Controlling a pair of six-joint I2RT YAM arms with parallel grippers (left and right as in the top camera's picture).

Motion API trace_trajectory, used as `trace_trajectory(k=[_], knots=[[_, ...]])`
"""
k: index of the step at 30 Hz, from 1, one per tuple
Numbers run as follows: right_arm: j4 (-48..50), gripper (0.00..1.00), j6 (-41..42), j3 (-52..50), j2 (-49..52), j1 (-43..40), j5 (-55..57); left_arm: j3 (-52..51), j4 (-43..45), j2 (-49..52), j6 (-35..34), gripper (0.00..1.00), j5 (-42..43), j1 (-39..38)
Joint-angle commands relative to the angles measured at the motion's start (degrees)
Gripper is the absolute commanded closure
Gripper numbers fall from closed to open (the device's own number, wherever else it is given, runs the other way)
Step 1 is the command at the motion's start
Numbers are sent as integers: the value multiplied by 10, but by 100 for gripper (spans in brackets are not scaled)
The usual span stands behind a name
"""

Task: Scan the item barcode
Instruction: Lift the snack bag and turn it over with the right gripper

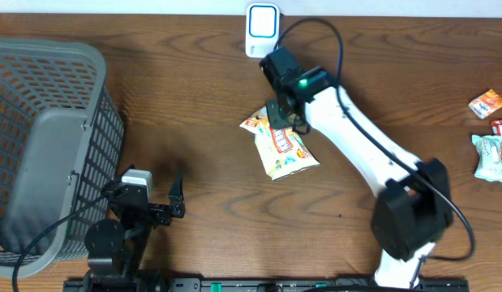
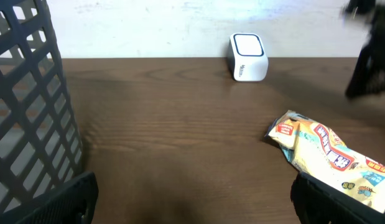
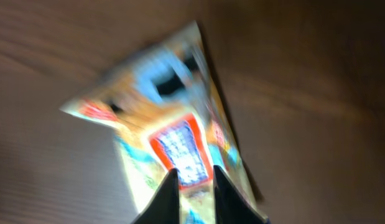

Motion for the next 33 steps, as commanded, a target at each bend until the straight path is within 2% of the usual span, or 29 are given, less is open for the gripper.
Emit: trace_trajectory(k=[1,7,12,17,21,25,28,33], knots=[[27,93,-15,-11,19,2,0,-1,0,-2,8,1,-3,2],[63,93,-38,-32,109,3,-58,-1,0,-2,8,1,-3,2],[61,99,-52,-32,187,3,-60,-1,0,-2,8,1,-3,2],[40,99,-74,-19,170,-2,-60,-1,0,-2,8,1,-3,2],[26,99,-75,18,112,-3,-60,-1,0,-2,8,1,-3,2],[78,95,-76,24,57,-2,-60,-1,0,-2,8,1,-3,2],[109,91,-76,18,65,-2,-60,-1,0,-2,8,1,-3,2],[115,91,-80,8,138,2,-112,-1,0,-2,8,1,-3,2]])
